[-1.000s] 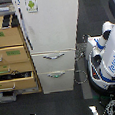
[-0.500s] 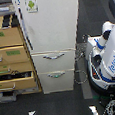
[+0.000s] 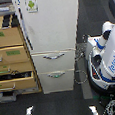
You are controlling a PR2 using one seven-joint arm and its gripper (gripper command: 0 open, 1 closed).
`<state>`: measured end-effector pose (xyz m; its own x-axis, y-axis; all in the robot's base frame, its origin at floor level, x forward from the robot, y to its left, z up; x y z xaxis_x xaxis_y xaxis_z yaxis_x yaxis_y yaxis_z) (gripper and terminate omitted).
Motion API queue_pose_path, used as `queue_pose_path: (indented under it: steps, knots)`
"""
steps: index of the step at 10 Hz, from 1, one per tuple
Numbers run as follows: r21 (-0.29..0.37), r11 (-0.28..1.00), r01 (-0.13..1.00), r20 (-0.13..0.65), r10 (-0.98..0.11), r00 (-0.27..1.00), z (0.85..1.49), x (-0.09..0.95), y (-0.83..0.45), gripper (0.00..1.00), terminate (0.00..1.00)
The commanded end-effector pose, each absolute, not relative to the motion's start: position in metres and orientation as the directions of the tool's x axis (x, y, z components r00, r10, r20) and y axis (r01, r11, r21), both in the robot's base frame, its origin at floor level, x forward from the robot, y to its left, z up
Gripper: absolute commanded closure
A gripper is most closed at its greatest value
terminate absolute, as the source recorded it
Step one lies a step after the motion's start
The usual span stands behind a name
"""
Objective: Opening the fridge
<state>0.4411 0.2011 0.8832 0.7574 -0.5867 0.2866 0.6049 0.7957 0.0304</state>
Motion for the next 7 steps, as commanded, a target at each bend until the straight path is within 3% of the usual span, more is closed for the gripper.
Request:
queue_pose_path:
  steps: [1,7]
  knots:
    - [0.198,0.979,0.058,0.043,-0.068,0.997,0.917,0.582,0.263,0.0,0.0]
    - [0.164,0.982,-0.093,0.038,0.087,0.995,0.962,0.655,0.327,0.0,0.0]
